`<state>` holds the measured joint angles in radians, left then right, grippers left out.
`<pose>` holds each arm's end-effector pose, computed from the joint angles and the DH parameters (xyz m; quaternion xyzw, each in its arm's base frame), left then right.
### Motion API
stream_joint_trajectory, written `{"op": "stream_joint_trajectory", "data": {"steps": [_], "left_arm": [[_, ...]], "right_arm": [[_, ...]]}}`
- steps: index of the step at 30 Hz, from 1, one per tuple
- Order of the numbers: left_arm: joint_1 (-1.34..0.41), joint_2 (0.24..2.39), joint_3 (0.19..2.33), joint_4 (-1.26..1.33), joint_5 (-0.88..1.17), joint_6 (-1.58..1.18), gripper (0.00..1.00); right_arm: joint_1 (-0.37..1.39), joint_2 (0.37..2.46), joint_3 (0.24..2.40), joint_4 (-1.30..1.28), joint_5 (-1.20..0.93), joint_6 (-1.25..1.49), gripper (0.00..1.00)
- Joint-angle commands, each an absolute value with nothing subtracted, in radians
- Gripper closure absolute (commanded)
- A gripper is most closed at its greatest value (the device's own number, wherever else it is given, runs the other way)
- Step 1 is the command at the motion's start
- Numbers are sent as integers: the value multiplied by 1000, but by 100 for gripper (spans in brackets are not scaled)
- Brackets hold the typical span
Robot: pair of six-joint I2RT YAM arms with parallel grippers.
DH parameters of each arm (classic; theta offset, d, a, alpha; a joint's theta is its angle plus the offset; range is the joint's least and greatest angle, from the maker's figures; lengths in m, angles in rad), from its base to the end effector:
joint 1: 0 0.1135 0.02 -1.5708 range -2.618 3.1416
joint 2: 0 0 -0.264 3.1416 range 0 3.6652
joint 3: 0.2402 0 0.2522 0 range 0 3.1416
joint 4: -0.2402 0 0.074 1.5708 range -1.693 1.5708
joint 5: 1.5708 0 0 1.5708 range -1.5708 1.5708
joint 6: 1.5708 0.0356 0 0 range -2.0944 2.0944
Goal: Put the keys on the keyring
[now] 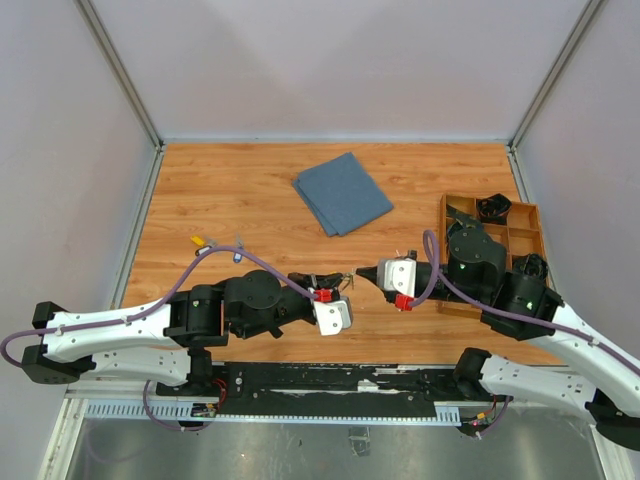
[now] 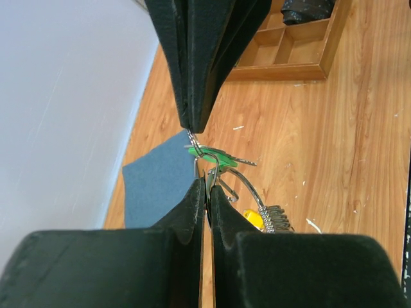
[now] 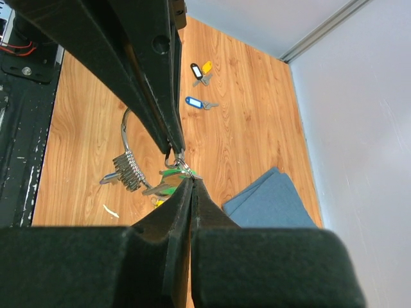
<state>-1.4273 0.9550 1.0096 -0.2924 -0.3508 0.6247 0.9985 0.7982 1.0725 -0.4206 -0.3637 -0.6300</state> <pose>0.0426 -0.2093 0.3770 0.6060 0.4933 -0.1115 0.6140 0.0768 0.1425 0.4110 -0.6225 0.4250 0.2523 0.6068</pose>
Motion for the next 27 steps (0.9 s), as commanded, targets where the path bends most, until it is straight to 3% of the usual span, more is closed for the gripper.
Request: {"op": "stream_joint_trajectory", "data": {"steps": [1,14,21,27], "left_arm": [[-1428,957,1035,-264,-384,626,99],[-1428,959,1038,-265,-390,626,100],[-1428,972,1040,-255,-425,618,100],[-1428,983,1038,-246,-446,606,99]], "right_arm": [[1000,772,1108,-452,-357,-645,100],[1015,781,1115,-500,-388,-620,98],[1016,739,1015,-352,-354,-537,73],[1016,731,962,-197,-258,-361,62]]}}
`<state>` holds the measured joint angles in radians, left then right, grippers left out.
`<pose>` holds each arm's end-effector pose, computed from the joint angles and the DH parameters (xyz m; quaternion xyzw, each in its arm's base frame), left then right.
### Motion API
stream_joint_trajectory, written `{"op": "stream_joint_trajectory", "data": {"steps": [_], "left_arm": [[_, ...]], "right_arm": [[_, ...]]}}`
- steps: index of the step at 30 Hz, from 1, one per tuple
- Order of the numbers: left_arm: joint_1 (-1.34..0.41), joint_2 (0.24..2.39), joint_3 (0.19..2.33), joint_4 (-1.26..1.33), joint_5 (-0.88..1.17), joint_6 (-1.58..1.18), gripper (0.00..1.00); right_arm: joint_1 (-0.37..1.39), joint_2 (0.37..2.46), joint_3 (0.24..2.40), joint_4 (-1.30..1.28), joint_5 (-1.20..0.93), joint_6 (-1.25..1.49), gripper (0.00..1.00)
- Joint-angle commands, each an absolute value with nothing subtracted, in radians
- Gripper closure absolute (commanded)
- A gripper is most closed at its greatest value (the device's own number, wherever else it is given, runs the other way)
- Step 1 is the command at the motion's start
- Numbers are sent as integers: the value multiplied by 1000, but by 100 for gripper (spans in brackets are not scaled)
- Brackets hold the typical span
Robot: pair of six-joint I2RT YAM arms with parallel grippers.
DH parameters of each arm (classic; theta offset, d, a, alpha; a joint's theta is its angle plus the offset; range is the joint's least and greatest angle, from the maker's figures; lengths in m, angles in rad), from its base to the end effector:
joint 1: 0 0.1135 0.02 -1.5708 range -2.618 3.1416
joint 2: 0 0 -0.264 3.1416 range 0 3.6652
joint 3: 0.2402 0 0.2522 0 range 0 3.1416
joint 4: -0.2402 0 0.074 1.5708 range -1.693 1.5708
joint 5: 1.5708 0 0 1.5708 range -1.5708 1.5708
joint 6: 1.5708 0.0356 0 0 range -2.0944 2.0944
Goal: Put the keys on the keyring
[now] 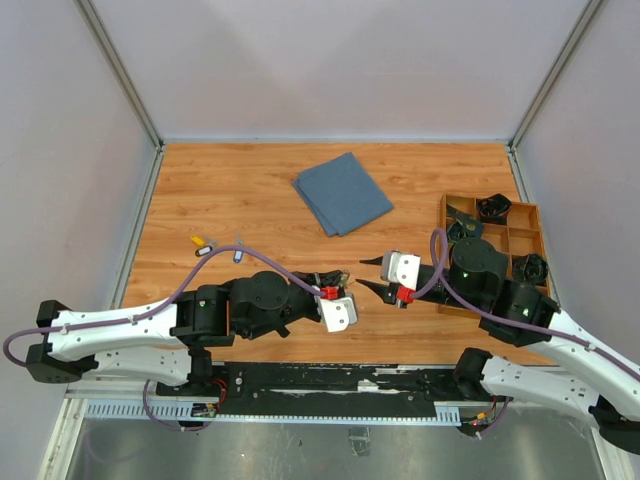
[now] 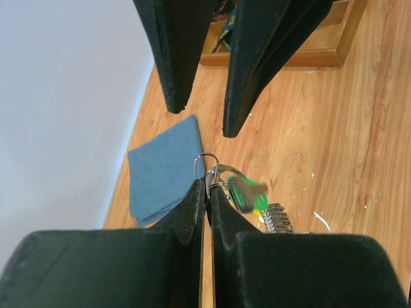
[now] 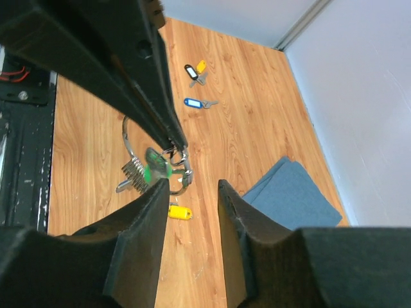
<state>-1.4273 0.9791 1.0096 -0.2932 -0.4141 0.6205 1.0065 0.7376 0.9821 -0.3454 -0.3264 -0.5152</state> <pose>0.0455 -0.2144 0.3724 0.5984 0.5107 -0.0837 0.6117 0.0732 0.1370 0.3977 -0.5836 0.4550 0.2778 0.6125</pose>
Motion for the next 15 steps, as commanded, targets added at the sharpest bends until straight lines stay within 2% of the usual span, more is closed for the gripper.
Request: {"op": "stream_joint_trajectory", "data": {"steps": [1,9,15], "left_arm": [[-1428,987,1038,-244,-453,605,100],[-1428,985,1024,-215,-498,595,100],[-1428,990,1015,-189,-505,604,100]], "right_arm": [[1017,733,965,-189,-245,-311,61],[1016,741,1006,-219,-86,216,60],[1016,746,957,-168,-64,448,59]]}}
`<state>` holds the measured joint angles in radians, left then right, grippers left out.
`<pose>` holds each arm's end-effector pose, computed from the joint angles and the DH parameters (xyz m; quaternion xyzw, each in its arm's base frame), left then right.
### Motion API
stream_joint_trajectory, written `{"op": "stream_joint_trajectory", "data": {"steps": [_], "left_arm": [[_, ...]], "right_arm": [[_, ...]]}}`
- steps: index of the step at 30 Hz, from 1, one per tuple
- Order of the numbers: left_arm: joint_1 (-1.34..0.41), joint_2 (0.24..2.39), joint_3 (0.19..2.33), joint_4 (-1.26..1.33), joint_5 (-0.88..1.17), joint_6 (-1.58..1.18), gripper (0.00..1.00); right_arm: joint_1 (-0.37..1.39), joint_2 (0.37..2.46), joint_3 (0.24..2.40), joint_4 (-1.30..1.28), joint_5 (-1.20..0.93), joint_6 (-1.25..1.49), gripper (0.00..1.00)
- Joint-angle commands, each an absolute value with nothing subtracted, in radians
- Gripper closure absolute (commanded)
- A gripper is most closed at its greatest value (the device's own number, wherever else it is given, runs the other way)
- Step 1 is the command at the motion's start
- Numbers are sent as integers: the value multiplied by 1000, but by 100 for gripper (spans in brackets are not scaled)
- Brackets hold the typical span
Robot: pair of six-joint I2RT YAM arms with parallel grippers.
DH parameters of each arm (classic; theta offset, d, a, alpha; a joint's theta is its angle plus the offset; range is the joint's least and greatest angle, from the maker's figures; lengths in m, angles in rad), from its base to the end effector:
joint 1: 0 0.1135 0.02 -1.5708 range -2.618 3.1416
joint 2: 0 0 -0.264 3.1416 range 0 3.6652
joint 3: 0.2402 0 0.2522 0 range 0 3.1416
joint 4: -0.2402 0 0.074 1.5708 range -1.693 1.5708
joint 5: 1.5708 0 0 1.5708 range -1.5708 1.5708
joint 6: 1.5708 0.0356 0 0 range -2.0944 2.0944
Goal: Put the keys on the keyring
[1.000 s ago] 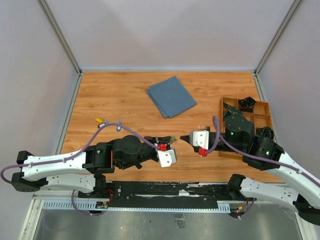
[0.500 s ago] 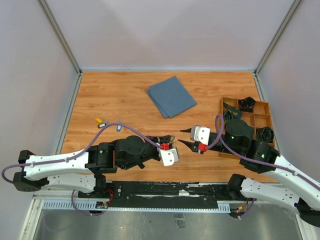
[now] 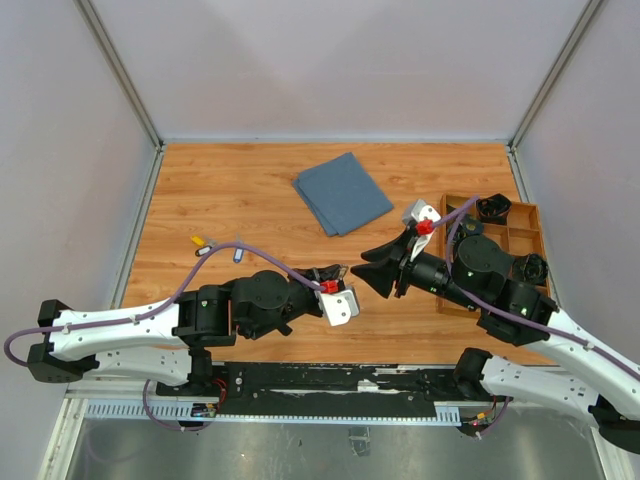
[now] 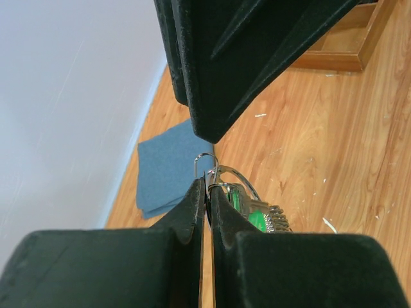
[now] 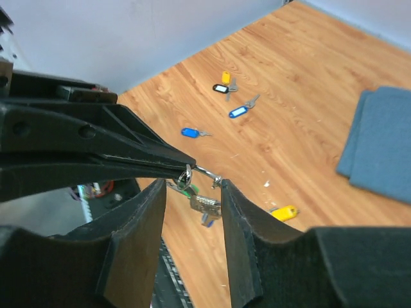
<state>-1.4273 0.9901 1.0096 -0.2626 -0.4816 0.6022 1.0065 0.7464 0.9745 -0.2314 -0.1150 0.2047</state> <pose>0.0480 -0.2167 0.3736 0.5721 0.5285 -0.0678 0.6235 0.0824 0.1379 0.4062 -0.3133 0.6352 0.4347 0.5563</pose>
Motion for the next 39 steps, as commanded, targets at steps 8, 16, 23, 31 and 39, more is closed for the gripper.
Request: {"op": "stream_joint_trajectory", "data": {"steps": [8,16,23,31,39], "left_arm": [[-1428,989,1016,-181,-500,612,99],[-1428,983,1014,-174,-491,618,100],[-1428,978,1012,-164,-486,614,100],[-1428,957,998,-145,-478,595,89],[-1428,929,973,-126,-477,517,68]], "right_arm": [[1016,786,962,-177,-60,492,62],[1015,813,975,-176,-75,498,76],[1014,828,977,-156,-109,514,91],[1014,823,981,-136,-132,489,100],[1014,804,997,-154,-81,464,100]]}}
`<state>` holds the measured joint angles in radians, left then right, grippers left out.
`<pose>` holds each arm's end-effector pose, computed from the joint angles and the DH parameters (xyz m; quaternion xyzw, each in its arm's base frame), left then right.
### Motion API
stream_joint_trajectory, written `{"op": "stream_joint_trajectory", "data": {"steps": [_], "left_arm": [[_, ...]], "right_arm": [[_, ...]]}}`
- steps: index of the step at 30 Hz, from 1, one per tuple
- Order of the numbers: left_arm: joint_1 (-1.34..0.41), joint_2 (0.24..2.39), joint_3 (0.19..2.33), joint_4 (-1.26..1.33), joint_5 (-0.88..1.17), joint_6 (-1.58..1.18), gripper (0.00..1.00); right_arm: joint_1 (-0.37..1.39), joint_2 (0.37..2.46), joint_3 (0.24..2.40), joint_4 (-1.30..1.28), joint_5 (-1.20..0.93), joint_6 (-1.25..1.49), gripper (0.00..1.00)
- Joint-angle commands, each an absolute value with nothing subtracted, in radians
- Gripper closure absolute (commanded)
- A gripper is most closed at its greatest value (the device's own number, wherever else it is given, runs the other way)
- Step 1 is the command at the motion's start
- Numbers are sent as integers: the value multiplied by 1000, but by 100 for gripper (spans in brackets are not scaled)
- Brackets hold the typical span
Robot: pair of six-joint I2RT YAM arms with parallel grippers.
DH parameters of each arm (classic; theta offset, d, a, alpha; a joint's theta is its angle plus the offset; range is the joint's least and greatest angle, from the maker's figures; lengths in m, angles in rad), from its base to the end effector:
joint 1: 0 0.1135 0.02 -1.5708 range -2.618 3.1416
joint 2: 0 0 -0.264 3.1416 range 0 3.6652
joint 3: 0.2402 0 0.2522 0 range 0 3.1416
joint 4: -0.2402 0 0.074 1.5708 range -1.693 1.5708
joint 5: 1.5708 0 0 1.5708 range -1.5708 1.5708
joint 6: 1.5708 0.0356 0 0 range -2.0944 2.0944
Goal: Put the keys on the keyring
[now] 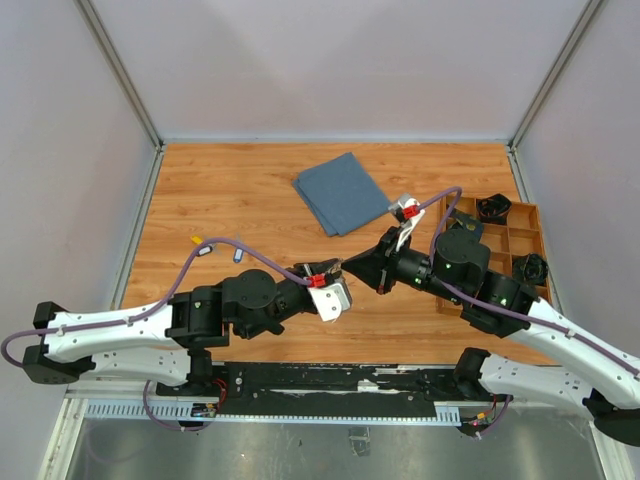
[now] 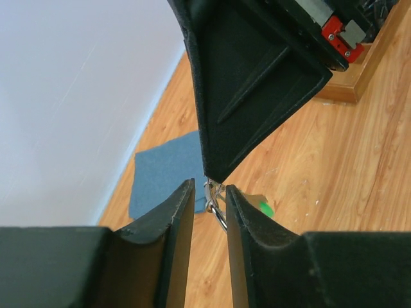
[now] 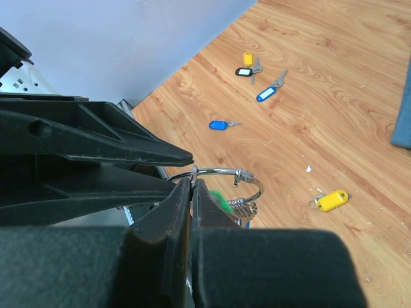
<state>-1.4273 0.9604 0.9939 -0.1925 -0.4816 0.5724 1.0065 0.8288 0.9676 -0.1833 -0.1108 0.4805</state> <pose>0.0472 -0.2111 0.3813 0.5382 0.5296 -0.0960 0.6486 0.0957 0.1586 0.3965 -0.2245 0.6868 0.4966 0.4809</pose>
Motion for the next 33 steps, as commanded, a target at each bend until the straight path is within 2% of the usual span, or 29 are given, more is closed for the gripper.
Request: {"op": "stream_joint_trajectory", "data": {"steps": [1,6,12,21,28,33], "left_arm": [[-1428,925,967,-121,-478,503,66],[-1428,898,932,-93,-473,414,60],[-1415,846,868,-34,-499,321,53],[-1167,856,821,-34,-286,191,47],[-1110,885,807,-22,-281,167,41],[-1099,887,813,-31,-291,160,41]], "right_arm": [[1014,801,997,-152,-75,465,100],[1014,792,1005,-170,-34,467,100],[1014,814,1032,-335,96,439,100],[1014,904,1156,-684,265,378,100],[1002,1022,1272,-1014,243,356,100],[963,1152,1264,-1098,149,307,100]]}}
